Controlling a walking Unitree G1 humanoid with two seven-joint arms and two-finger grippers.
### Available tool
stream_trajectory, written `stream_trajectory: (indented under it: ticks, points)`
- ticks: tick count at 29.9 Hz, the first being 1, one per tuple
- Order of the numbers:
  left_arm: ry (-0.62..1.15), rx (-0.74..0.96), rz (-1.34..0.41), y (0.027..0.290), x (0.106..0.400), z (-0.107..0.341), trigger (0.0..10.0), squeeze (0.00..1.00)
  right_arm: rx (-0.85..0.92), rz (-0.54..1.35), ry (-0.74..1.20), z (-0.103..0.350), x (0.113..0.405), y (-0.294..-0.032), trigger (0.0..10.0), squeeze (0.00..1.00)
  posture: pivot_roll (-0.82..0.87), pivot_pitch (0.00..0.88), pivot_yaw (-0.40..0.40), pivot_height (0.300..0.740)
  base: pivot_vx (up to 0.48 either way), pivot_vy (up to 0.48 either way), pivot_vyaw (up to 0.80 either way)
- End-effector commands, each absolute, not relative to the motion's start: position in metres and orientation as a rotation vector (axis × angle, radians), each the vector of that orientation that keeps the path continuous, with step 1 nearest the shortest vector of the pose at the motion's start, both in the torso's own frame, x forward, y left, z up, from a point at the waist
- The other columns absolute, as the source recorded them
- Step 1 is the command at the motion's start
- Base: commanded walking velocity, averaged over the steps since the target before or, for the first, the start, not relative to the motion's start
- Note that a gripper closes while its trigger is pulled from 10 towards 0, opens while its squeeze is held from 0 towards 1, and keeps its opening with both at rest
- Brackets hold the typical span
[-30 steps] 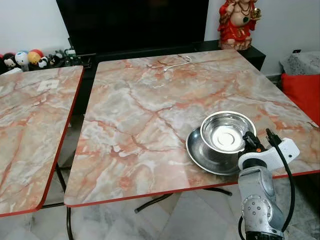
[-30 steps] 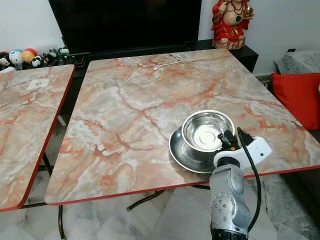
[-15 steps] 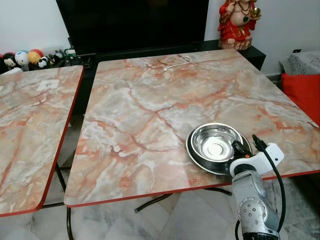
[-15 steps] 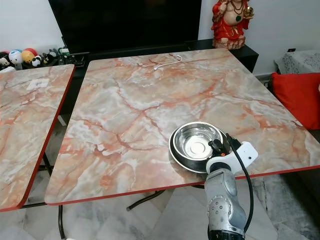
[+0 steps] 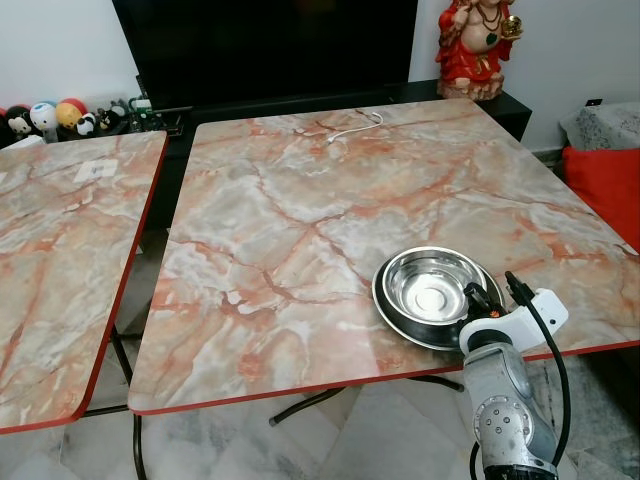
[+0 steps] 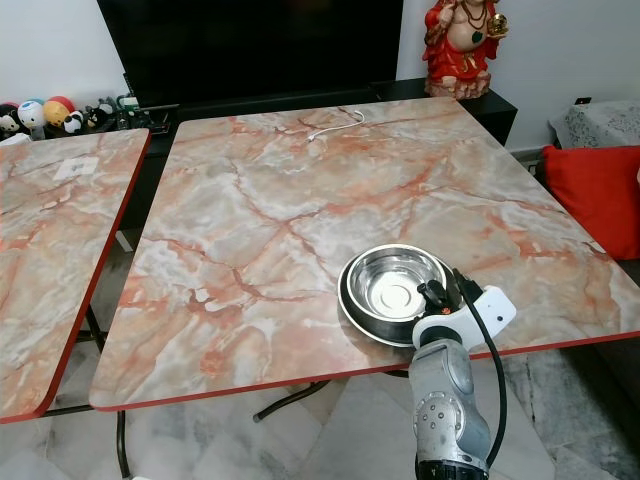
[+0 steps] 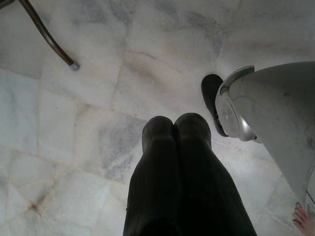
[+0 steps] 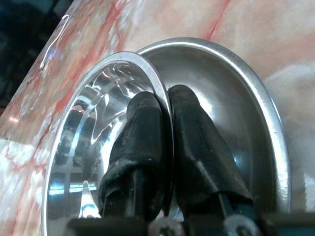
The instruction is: Setting the table
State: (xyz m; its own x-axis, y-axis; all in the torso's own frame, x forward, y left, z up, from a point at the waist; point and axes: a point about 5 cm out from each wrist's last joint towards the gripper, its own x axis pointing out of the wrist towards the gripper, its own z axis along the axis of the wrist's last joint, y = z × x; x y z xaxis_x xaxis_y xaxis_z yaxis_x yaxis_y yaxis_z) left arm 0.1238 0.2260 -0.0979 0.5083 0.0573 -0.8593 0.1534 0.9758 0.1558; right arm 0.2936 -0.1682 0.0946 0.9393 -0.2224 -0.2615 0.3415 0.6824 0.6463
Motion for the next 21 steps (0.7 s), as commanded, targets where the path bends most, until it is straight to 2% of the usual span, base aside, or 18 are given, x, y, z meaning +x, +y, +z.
stream_trajectory:
  ticks: [1,2,3,4,5,6,21]
  points:
    - [1.048,0.233,-0.055,0.2302,0.1239,-0.0972,10.0,0.00,0.825,-0.308,0.212,0.0850,0.2908,-0.1501,10.0,0.48,0.03,0.000,0.052,0.740,0.000,0.000,0.00]
    - [1.048,0.233,-0.055,0.2302,0.1240,-0.0972,10.0,0.00,0.826,-0.309,0.211,0.0850,0.2909,-0.1503,10.0,0.48,0.03,0.000,0.052,0.740,0.000,0.000,0.00]
    - [1.048,0.234,-0.055,0.2303,0.1241,-0.0971,10.0,0.00,0.826,-0.311,0.212,0.0845,0.2910,-0.1504,10.0,0.76,0.03,0.000,0.051,0.740,0.000,0.000,0.00]
    - [1.048,0.234,-0.054,0.2305,0.1241,-0.0971,10.0,0.00,0.827,-0.312,0.213,0.0842,0.2910,-0.1503,10.0,0.78,0.03,0.000,0.052,0.740,0.000,0.000,0.00]
    - [1.048,0.234,-0.053,0.2307,0.1241,-0.0970,10.0,0.00,0.827,-0.314,0.214,0.0839,0.2911,-0.1504,10.0,0.73,0.03,0.000,0.052,0.740,0.000,0.000,0.00]
    - [1.048,0.234,-0.052,0.2310,0.1242,-0.0970,10.0,0.00,0.827,-0.315,0.215,0.0836,0.2913,-0.1503,10.0,0.00,0.03,0.000,0.053,0.740,0.000,0.000,0.00]
    - [1.040,0.237,-0.048,0.2311,0.1264,-0.0963,10.0,0.00,0.837,-0.355,0.137,0.0919,0.2955,-0.1593,10.0,0.00,0.02,0.000,0.055,0.740,0.000,0.000,0.00]
